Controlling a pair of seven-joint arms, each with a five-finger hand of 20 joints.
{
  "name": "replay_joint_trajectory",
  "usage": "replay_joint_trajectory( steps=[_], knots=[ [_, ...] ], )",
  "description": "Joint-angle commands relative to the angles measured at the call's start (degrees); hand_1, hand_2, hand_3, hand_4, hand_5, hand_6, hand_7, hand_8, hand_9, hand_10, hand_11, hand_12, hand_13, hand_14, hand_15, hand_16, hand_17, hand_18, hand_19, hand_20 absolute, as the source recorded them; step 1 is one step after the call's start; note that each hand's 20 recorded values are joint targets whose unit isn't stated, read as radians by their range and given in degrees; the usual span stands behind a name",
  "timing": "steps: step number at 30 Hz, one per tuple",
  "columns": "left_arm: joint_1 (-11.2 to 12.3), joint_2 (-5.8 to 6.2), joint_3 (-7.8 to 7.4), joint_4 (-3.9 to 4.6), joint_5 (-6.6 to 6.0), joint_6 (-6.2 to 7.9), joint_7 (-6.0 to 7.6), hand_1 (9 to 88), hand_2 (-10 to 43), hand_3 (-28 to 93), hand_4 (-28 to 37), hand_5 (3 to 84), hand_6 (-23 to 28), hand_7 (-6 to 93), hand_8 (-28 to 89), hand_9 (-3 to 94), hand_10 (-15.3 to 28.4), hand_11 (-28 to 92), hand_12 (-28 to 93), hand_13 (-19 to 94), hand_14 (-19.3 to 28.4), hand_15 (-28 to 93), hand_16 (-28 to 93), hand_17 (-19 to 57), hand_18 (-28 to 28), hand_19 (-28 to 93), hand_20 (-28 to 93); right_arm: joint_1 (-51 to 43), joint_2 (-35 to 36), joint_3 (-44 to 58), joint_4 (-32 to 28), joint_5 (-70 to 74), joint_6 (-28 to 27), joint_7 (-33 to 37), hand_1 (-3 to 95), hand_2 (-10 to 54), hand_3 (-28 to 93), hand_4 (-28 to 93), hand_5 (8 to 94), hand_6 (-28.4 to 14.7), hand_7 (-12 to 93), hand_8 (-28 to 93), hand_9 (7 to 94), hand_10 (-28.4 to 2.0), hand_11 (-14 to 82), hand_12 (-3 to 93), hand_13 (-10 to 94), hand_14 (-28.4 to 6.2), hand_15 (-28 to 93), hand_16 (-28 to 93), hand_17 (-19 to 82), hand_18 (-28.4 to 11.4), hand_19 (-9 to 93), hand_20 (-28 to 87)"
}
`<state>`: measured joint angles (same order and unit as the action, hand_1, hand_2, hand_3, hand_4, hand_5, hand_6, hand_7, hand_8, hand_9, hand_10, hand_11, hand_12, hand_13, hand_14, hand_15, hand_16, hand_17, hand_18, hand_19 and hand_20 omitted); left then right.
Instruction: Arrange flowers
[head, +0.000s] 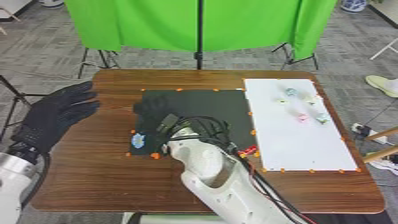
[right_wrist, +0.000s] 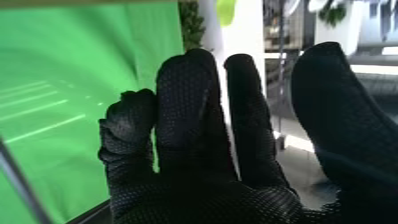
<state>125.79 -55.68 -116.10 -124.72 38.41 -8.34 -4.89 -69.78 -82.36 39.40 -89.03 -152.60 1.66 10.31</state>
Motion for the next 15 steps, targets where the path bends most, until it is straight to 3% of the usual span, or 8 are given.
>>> replay_joint_trajectory(
  steps=[1, 10, 15],
  knots=[
    [5.4, -4.67, -1.14, -0.83, 0.72, 1.3, 0.46, 25.6, 0.2, 72, -25.3, 35.7, 3.5, 20.0, -11, 30.5, 12.4, 27, 15, 24, 15.5, 41, -3, -8.3, 22.0, 48, 8, 1.1, 15.7, 13.8, -3.7, 2.6, -0.3, 3.4, 27.6, -9.3, 88, -28, 45.4, -1.7, 33, -24, 45.5, -9.8, 38.7, 19.5, 47, -8.2, 70, 19, 24, -17.4, 81, 42],
    [8.1, -6.46, -2.82, -2.07, 0.92, 1.51, 1.09, 25.6, 0.2, 72, -25.3, 35.7, 3.5, 20.0, -11, 30.6, 12.4, 27, 15, 24, 15.5, 41, -3, -8.3, 22.0, 48, 8, -7.3, 33.2, 25.9, -4.9, 7.4, -3.3, 9.7, 25.9, -9.2, 89, -28, 39.4, -2.4, 33, -24, 37.4, -9.9, 38.0, 18.8, 35, -8.9, 54, 11, 18, -16.9, 66, 32],
    [8.1, -6.42, -2.91, -1.9, 1.02, 1.16, 1.11, 25.6, 0.2, 72, -25.3, 35.7, 3.6, 20.0, -11, 30.6, 12.4, 27, 15, 24, 15.5, 41, -3, -8.3, 22.0, 48, 8, -17.1, 39.0, 34.0, -7.2, 7.0, -5.0, 12.6, 25.9, -9.1, 89, -28, 39.2, -2.3, 33, -24, 37.6, -9.9, 37.8, 18.6, 36, -8.7, 53, 11, 17, -16.7, 64, 30]
  ],
)
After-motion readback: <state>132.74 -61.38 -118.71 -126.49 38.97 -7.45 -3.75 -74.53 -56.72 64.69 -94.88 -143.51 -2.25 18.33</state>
